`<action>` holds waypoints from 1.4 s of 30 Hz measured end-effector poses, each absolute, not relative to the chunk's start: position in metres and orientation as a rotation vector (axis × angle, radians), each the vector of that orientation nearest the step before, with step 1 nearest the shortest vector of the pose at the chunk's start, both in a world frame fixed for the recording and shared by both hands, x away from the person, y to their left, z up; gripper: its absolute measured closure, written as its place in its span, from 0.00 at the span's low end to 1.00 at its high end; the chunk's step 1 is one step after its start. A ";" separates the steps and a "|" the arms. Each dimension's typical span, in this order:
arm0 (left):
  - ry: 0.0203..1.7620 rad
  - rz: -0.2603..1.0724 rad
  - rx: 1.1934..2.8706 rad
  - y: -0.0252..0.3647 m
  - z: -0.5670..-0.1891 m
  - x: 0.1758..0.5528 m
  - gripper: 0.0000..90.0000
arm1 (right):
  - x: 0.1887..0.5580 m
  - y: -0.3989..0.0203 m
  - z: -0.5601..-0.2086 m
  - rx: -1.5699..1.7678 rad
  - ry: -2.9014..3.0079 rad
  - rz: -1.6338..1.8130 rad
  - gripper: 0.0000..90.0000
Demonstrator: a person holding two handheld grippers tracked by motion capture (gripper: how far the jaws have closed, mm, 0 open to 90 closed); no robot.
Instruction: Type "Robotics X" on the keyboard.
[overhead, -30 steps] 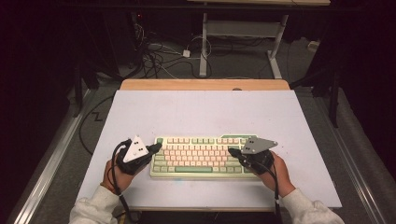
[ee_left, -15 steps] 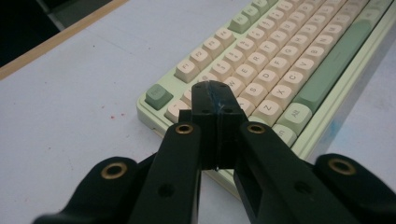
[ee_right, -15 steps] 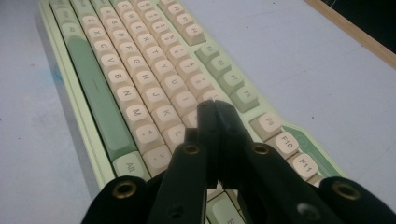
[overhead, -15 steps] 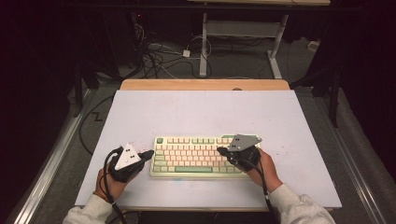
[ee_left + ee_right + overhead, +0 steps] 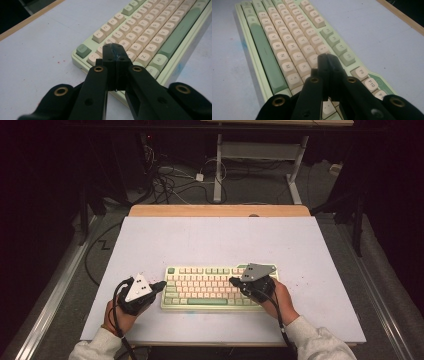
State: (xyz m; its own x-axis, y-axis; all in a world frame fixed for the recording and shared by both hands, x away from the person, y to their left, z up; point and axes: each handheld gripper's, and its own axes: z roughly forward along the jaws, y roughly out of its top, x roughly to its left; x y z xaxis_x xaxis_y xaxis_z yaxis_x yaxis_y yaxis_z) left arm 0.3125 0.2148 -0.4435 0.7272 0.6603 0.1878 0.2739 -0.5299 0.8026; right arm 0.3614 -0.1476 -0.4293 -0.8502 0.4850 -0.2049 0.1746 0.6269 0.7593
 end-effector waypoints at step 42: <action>0.694 0.602 2.149 0.214 -0.446 0.313 0.98 | 0.379 -0.120 -0.449 0.529 2.533 0.928 1.00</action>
State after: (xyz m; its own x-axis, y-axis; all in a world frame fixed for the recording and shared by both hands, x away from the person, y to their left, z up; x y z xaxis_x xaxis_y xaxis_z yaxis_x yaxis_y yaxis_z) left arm 0.3128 0.2143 -0.4461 0.7382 0.6482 0.1868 0.2771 -0.5438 0.7921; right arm 0.3788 -0.1197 -0.4495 -0.8525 0.4704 -0.2279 0.2118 0.7095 0.6721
